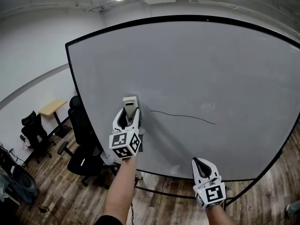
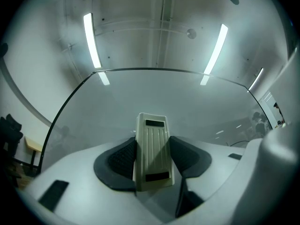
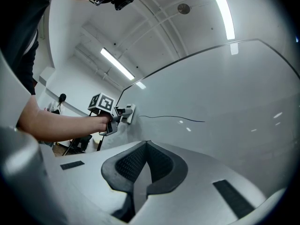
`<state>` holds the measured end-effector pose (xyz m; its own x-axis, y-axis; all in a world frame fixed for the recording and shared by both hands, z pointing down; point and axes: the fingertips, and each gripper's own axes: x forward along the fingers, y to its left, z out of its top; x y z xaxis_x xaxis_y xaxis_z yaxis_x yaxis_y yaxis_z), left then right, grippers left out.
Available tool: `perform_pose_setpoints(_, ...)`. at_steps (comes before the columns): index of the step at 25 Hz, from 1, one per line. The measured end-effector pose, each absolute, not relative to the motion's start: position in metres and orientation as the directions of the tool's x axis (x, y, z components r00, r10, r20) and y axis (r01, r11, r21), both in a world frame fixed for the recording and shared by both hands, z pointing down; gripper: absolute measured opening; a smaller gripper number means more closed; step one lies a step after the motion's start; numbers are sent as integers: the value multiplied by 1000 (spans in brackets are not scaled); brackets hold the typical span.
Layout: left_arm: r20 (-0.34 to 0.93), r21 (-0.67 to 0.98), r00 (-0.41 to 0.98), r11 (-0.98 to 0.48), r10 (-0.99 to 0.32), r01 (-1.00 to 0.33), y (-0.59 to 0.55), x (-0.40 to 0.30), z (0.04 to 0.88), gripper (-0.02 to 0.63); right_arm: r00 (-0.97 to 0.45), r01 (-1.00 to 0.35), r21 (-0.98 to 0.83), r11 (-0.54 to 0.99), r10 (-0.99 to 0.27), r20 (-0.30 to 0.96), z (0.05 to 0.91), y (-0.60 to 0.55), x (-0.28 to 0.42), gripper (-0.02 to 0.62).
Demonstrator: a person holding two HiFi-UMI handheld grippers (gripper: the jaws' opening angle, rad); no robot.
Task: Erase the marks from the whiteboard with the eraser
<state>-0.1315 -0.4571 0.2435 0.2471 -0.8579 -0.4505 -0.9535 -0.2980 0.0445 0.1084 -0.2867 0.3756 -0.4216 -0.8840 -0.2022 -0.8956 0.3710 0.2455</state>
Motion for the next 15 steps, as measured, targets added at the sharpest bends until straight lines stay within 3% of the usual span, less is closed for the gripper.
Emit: perform_pose_setpoints(15,-411,53,277,-326,-869,-944,-454,-99,238,245,-415,-902,219,372,-887,-200,386,-275,110,20)
